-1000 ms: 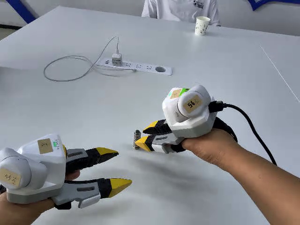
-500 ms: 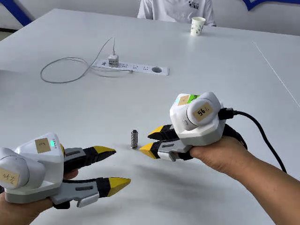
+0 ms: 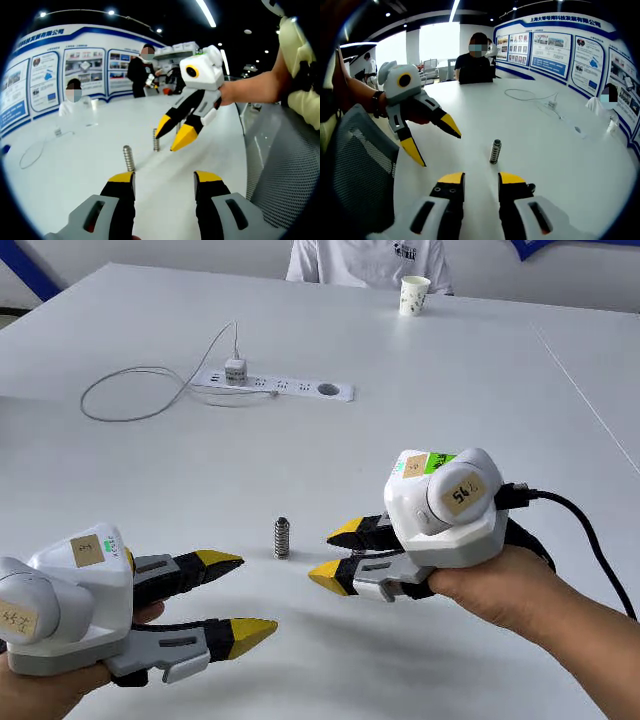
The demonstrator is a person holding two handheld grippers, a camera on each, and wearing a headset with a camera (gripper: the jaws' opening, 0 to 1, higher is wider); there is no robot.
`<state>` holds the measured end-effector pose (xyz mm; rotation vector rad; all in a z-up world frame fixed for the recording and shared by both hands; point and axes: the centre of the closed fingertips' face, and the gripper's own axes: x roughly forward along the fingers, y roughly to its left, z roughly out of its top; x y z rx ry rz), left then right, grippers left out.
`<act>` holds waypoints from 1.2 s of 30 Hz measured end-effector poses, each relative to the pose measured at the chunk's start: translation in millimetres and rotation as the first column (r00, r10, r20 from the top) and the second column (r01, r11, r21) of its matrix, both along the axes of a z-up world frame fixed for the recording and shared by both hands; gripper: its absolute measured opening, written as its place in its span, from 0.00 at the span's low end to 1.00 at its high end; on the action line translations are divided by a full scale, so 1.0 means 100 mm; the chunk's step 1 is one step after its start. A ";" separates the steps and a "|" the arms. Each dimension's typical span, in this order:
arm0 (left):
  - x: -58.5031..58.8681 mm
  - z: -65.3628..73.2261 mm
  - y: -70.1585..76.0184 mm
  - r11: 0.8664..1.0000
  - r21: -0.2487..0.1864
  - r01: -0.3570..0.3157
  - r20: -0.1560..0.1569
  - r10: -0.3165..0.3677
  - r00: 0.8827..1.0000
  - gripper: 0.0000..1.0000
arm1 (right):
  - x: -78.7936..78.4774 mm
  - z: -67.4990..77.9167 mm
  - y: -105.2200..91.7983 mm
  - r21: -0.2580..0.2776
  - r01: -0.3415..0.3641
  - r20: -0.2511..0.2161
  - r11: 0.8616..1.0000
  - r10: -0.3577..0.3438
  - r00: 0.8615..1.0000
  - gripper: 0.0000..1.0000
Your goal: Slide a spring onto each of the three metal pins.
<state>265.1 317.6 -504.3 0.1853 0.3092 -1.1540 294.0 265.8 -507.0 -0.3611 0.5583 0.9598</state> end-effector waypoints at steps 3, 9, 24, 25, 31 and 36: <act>0.00 0.01 -0.01 1.000 0.000 0.000 0.002 0.000 1.000 0.48 | -0.03 -0.01 -0.04 -0.001 0.000 -0.002 1.000 0.000 1.000 0.28; 0.01 0.02 -0.01 1.000 0.001 -0.001 0.002 0.001 1.000 0.50 | -0.09 0.00 -0.13 0.003 0.006 -0.006 1.000 -0.006 1.000 0.29; 0.00 0.02 -0.04 1.000 0.005 0.001 -0.004 -0.001 1.000 0.52 | -0.25 0.02 -0.32 0.022 0.022 -0.008 1.000 -0.022 1.000 0.31; 0.00 0.02 -0.04 1.000 0.005 0.002 -0.004 -0.002 1.000 0.52 | -0.26 0.03 -0.34 0.024 0.024 -0.008 0.999 -0.024 1.000 0.32; -0.01 0.01 -0.05 1.000 0.005 0.003 -0.006 -0.003 1.000 0.52 | -0.33 0.02 -0.46 0.029 0.045 -0.014 0.999 -0.044 0.999 0.32; -0.01 0.01 -0.05 1.000 0.004 0.005 -0.008 -0.005 1.000 0.53 | -0.38 0.00 -0.54 0.026 0.060 -0.022 0.998 -0.060 0.998 0.33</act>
